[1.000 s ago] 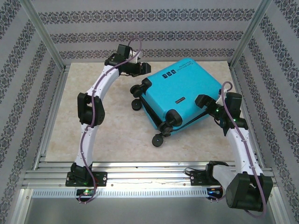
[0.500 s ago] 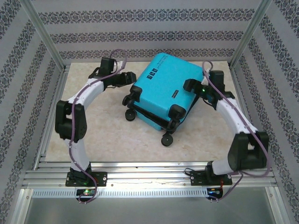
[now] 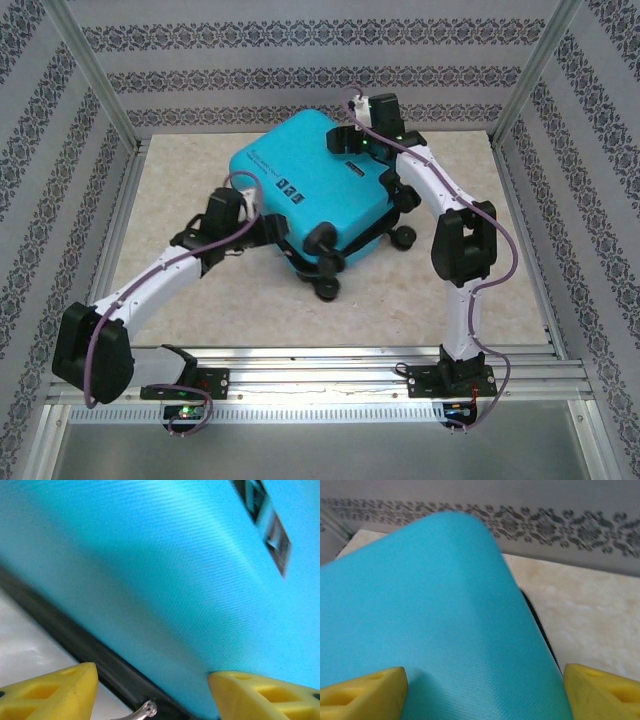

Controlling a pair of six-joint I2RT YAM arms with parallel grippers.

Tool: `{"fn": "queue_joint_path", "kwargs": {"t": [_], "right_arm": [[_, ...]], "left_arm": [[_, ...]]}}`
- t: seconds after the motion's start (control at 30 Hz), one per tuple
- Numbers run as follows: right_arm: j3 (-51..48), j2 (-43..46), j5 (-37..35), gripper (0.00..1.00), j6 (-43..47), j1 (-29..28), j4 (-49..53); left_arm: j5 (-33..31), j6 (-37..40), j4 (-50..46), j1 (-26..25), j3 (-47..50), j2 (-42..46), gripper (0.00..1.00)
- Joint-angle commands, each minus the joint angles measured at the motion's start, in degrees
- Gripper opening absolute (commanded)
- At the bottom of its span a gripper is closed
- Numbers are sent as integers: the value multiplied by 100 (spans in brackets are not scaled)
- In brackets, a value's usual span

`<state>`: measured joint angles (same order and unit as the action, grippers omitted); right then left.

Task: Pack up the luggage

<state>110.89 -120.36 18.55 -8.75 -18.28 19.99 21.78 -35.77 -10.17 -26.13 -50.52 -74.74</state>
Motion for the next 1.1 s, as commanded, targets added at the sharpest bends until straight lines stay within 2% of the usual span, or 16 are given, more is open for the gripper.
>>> {"fn": "queue_joint_path", "kwargs": {"t": [0.0, 0.07, 0.3, 0.47, 0.63, 0.87, 1.0, 1.07], "right_arm": [[-265, 260, 2105, 78, 87, -795, 1395], [-488, 524, 2036, 78, 59, -589, 1303], [-1474, 1670, 1742, 81, -244, 202, 781], [-2737, 2722, 1547, 84, -733, 771, 124], [-3925, 3670, 1467, 87, -1125, 1287, -299], [-5016, 4457, 1243, 92, -1342, 1658, -355], [-5731, 4762, 1208, 98, -1705, 1914, -802], [-6047, 4749, 1555, 98, -1988, 2048, -1307]], "left_arm": [[460, -129, 1130, -962, -174, -344, 66], [501, -22, 1057, -999, -393, -361, 66], [-328, 802, -559, -724, -1602, -269, 71], [-378, 948, -893, -94, -1897, -173, 72], [-51, 1066, -969, 658, -2143, -237, 74], [310, 1199, -1269, 1892, -2915, -1190, 75], [501, 1361, -1457, 2256, -3497, -1977, 74], [670, 1379, -1427, 2378, -3737, -2423, 73]]}}
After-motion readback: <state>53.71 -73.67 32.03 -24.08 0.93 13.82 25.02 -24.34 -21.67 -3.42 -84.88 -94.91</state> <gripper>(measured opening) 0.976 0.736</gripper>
